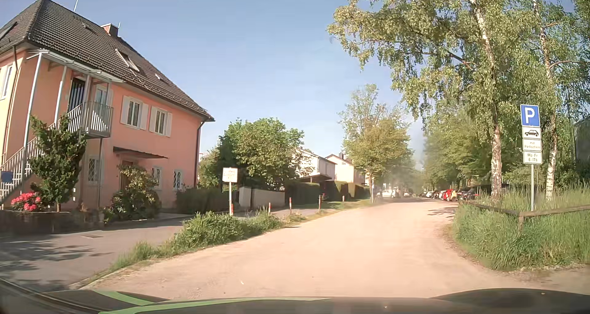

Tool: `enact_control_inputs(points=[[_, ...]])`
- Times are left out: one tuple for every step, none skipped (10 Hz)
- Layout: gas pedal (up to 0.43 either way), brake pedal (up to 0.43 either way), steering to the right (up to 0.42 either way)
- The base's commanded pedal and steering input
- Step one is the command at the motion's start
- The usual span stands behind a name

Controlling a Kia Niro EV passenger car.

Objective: Follow the waypoints while adhering to traffic rules and regulations

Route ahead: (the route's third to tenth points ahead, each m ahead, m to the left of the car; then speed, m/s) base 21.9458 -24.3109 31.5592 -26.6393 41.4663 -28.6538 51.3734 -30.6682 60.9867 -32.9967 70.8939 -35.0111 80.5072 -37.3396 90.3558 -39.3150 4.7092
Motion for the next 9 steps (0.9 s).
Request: enact_control_inputs(points=[[0.150, 0.000, 0.121], [0.150, 0.000, 0.120], [0.150, 0.000, 0.120], [0.150, 0.000, 0.120], [0.150, 0.000, 0.120], [0.150, 0.000, 0.119], [0.150, 0.000, 0.119], [0.150, 0.000, 0.119], [0.150, 0.000, 0.119]])
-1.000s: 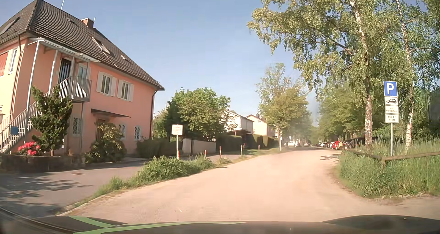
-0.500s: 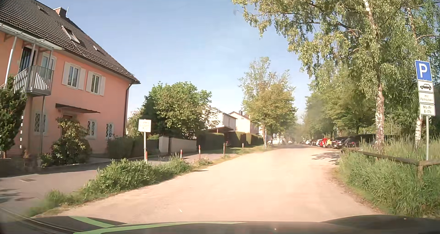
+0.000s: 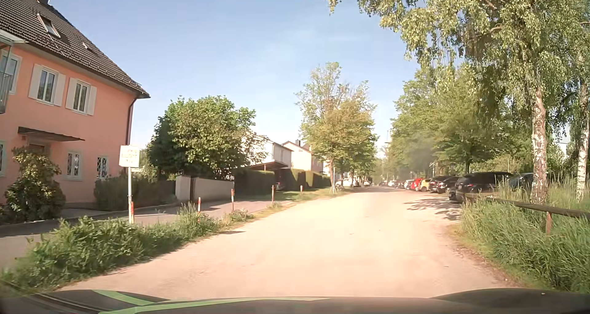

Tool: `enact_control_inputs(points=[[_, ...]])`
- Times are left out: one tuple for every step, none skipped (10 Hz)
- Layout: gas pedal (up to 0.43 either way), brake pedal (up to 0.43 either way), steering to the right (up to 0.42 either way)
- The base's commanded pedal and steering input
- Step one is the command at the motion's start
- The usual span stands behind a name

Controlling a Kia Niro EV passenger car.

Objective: Follow the waypoints while adhering to traffic rules and regulations

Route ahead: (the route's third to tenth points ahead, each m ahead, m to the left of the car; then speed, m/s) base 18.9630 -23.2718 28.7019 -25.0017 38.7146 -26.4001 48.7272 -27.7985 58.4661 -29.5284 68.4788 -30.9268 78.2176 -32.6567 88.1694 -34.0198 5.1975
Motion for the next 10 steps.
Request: enact_control_inputs(points=[[0.157, 0.000, 0.117], [0.157, 0.000, 0.113], [0.157, 0.000, 0.104], [0.157, 0.000, 0.095], [0.157, 0.000, 0.091], [0.157, 0.000, 0.092], [0.157, 0.000, 0.091], [0.157, 0.000, 0.085], [0.157, 0.000, 0.075], [0.157, 0.000, 0.074]])
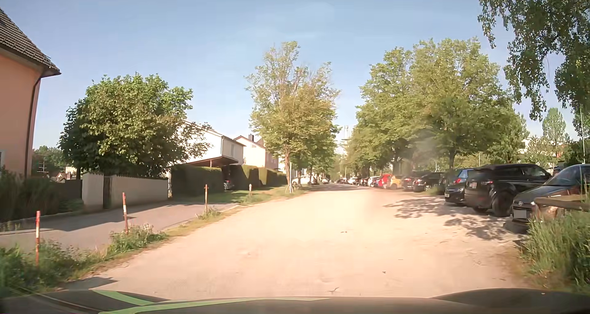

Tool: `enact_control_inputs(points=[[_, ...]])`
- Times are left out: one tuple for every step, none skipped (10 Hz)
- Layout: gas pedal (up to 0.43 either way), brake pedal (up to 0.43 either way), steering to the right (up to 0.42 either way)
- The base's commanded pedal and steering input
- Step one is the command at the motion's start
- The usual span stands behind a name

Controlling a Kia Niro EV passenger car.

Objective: Follow the waypoints while adhering to traffic rules and regulations

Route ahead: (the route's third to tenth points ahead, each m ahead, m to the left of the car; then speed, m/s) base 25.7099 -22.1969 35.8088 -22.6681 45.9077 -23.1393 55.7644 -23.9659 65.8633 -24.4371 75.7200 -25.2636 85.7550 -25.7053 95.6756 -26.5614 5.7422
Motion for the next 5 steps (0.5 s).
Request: enact_control_inputs(points=[[0.157, 0.000, 0.079], [0.150, 0.000, 0.081], [0.150, 0.000, 0.080], [0.150, 0.000, 0.076], [0.150, 0.000, 0.074]])
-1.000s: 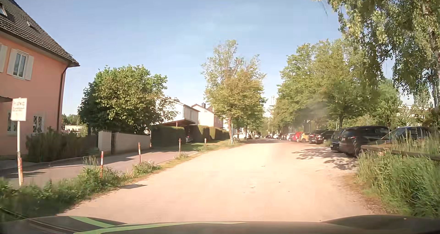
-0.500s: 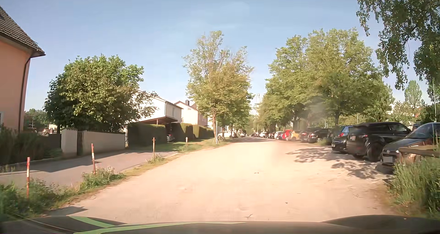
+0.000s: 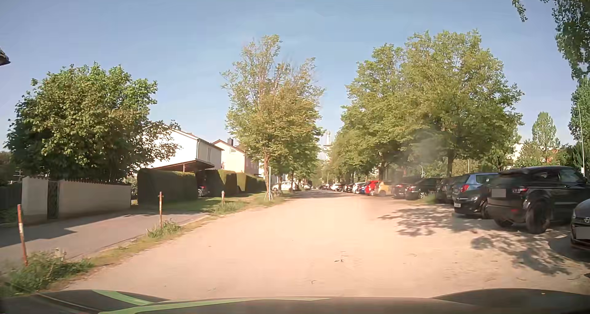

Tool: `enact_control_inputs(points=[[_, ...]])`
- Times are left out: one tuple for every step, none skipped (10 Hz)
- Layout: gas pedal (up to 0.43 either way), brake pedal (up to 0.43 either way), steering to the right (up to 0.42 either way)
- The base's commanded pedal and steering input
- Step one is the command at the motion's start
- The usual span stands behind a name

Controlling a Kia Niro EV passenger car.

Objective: Follow the waypoints while adhering to traffic rules and regulations

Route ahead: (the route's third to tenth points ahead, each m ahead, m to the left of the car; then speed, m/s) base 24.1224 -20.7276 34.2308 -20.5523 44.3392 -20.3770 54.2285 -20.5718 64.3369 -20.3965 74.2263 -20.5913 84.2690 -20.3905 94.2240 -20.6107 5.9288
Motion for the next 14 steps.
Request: enact_control_inputs(points=[[0.150, 0.000, 0.074], [0.150, 0.000, 0.074], [0.150, 0.000, 0.070], [0.150, 0.000, 0.060], [0.150, 0.000, 0.051], [0.150, 0.000, 0.049], [0.138, 0.000, 0.049], [0.138, 0.000, 0.048], [0.138, 0.000, 0.043], [0.138, 0.000, 0.037], [0.138, 0.000, 0.029], [0.138, 0.000, 0.023], [0.138, 0.000, 0.015], [0.118, 0.000, 0.012]])
